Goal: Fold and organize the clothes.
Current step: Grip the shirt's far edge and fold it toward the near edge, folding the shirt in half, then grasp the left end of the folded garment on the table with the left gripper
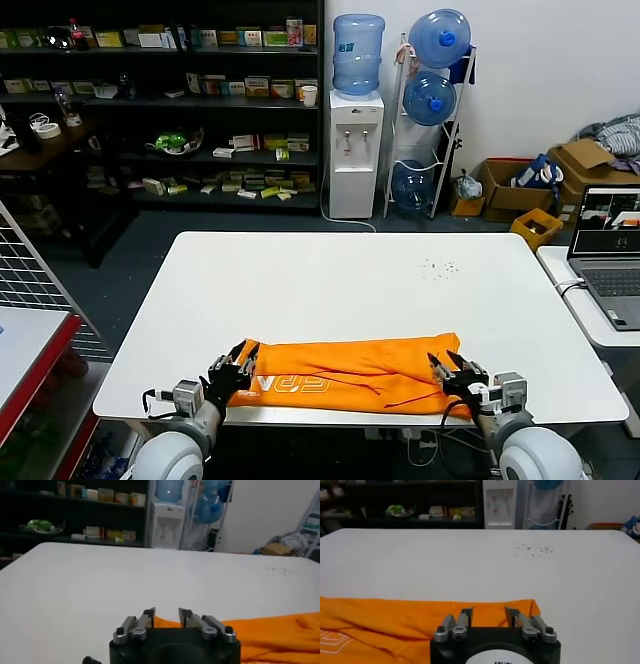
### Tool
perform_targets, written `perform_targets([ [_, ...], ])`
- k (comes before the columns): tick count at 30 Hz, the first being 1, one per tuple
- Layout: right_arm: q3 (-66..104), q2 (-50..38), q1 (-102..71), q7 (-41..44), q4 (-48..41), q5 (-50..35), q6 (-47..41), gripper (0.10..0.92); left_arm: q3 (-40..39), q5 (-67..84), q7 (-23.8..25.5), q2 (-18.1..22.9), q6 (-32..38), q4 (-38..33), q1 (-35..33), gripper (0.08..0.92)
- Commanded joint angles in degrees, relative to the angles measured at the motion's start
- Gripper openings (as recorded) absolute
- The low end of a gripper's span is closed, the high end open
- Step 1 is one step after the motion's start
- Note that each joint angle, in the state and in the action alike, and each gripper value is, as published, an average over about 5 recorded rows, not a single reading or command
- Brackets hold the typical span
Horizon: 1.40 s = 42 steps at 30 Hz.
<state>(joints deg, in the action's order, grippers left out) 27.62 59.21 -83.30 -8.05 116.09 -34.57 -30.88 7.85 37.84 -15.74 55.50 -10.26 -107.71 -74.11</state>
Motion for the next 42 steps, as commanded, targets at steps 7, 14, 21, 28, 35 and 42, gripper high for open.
perform_targets([
  [7, 1.5, 1.3, -2.3, 0.5, 1.2, 0.3, 0.6, 0.77, 2.3, -3.9, 2.8, 5.1, 3.1, 6.6, -2.4, 0.676],
  [14, 1.4, 1.5, -2.1, 0.4, 1.1, 0.3, 0.6, 0.822, 1.9, -4.9, 2.8, 6.0, 3.4, 10.0, -1.7, 0.816],
  [21, 1.5, 1.6, -2.3, 0.4, 1.0, 0.4, 0.8, 0.823, 1.6, -5.1, 1.8, 6.3, 3.9, 10.7, -1.5, 0.74],
  [28, 1.4, 1.9, -2.2, 0.3, 0.4, 0.4, 1.2, 0.823, 1.3, -5.0, 1.2, 6.6, 5.1, 9.6, -2.0, 0.533],
  [35, 1.0, 2.1, -1.7, 0.2, 0.1, 0.4, 1.5, 0.823, 1.3, -5.0, 0.2, 6.8, 6.3, 7.5, -2.3, 0.334],
  [42, 0.4, 2.6, -0.7, -0.4, -0.2, 0.4, 1.7, 0.823, 2.1, -2.1, -2.4, 3.4, 4.0, 0.6, -2.9, 0.146],
])
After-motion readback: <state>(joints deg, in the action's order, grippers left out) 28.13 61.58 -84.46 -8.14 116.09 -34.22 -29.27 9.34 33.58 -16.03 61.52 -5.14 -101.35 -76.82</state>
